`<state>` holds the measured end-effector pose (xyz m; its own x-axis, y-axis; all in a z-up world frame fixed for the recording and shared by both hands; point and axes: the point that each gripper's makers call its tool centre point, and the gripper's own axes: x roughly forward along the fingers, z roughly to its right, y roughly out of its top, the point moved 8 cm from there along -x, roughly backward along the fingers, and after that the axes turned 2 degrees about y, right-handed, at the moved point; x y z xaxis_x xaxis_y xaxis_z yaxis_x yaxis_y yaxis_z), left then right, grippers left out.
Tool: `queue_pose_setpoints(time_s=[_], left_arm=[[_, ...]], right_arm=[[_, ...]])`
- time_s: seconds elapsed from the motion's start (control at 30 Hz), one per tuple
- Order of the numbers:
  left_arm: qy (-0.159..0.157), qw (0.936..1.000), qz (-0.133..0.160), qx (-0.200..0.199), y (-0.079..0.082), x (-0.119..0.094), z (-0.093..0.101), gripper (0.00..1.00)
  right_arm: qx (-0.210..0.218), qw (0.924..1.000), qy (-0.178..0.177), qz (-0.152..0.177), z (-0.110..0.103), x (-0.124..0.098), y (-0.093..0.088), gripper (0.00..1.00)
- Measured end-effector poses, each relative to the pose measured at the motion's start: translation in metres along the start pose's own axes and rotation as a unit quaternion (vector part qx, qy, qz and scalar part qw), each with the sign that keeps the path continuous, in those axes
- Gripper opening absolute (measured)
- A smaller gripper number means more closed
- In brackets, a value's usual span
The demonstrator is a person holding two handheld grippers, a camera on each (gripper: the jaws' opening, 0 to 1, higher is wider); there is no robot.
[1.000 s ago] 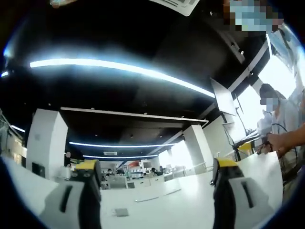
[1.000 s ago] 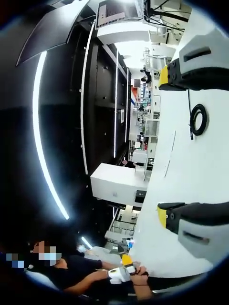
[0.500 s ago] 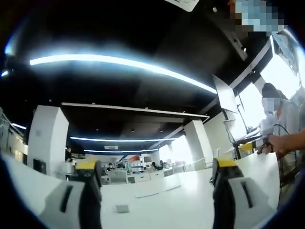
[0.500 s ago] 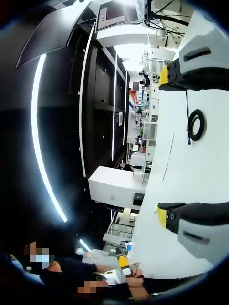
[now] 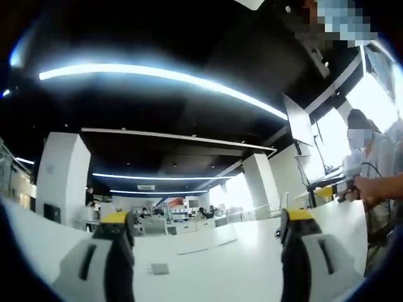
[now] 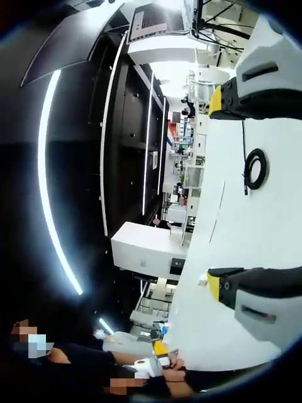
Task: Plug the desk Type‑C cable into the charger adapter.
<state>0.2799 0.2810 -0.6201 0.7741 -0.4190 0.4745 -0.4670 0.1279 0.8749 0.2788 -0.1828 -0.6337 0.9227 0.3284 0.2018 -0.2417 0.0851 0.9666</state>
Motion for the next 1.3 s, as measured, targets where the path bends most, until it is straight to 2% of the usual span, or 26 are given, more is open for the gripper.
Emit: queue_pose_setpoints(time_s=[0.63, 1.3], left_arm=[[0.005, 0.9998, -0.016, -0.007, -0.0080, 0.0007, -0.0043, 0.96], [0.005, 0.9998, -0.019, -0.002, -0.0094, 0.0021, -0.0076, 0.96]], right_arm=[[-0.010, 0.9997, -0.016, -0.014, 0.0009, -0.0032, -0.0043, 1.00], [-0.011, 0.9995, -0.020, -0.020, 0.0011, -0.0012, -0.0062, 1.00]])
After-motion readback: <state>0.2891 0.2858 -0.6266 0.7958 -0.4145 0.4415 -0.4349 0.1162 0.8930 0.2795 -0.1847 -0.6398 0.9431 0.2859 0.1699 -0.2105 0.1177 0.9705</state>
